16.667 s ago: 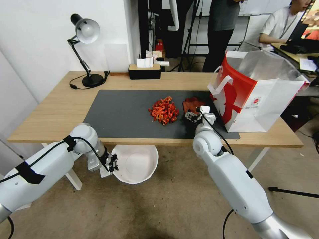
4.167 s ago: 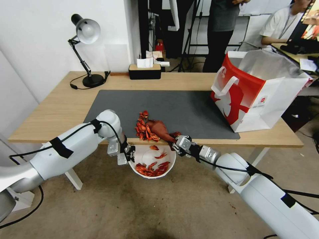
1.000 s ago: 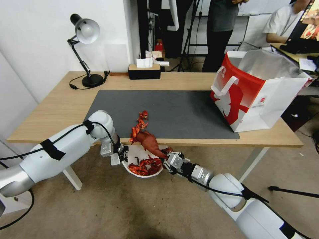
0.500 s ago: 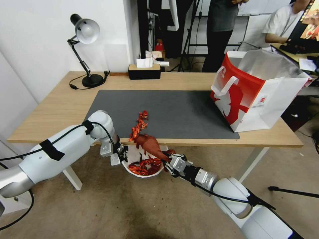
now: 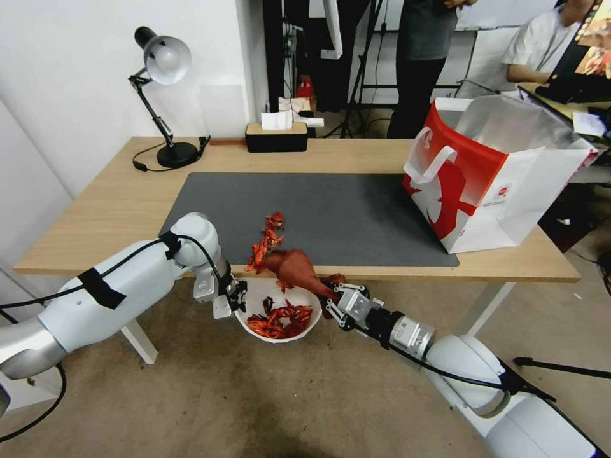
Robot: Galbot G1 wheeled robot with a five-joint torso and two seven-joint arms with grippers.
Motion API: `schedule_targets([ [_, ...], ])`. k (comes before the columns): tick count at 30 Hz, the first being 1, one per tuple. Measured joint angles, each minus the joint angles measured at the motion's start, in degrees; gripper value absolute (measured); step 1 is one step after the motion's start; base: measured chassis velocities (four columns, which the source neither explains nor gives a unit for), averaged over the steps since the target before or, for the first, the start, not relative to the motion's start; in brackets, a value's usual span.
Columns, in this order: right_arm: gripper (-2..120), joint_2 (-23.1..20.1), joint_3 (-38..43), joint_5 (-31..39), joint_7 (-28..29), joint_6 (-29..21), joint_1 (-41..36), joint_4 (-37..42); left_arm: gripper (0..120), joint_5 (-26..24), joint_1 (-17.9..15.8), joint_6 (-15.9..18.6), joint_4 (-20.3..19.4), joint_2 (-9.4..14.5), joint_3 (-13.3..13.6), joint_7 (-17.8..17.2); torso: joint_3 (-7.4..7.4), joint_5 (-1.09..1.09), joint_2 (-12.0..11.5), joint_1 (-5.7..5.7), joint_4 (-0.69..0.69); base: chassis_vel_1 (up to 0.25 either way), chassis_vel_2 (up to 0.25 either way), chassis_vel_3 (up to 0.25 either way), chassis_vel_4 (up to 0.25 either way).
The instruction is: Sweep shrimp from table into container with towel, then put container into takeout bag.
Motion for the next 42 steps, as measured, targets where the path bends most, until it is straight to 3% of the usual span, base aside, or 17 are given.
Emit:
schedule_targets([
  [15,7,1.7,0.6,14.2,2.3,3.7,0.9,-1.2,0,0.6,0.1,-0.8,0.5,-1.4,0.1,-0.2,0.0,0.0,0.0,0.0,0.0,0.0,0.0,0.0,0.0],
  [24,7,4.5,-2.1,21.4,6.0,6.3,7.1,-6.2,0,0.8,0.2,-1.5,1.6,-2.4,0.1,-0.2,0.0,-0.01,0.0,0.0,0.01,0.0,0.0,0.0,0.0],
  [37,7,7.8,-10.4,23.0,8.7,8.0,26.5,-25.7,0,0.8,0.7,-1.9,3.1,-1.1,-1.2,-0.2,0.01,-0.01,0.0,0.0,0.02,0.0,0.0,0.0,0.0],
  [39,7,9.0,-13.6,22.6,8.2,7.2,33.2,-33.8,0,0.8,0.9,-2.0,3.1,-0.6,-1.6,-0.2,0.01,0.0,0.0,0.0,0.0,0.0,0.0,0.0,0.0],
  [42,7,10.1,-16.0,22.3,7.9,6.9,37.9,-39.2,0,1.3,1.3,-2.0,2.9,-0.3,-2.1,-0.3,0.01,-0.01,0.0,0.0,0.01,0.0,0.0,0.0,0.0],
])
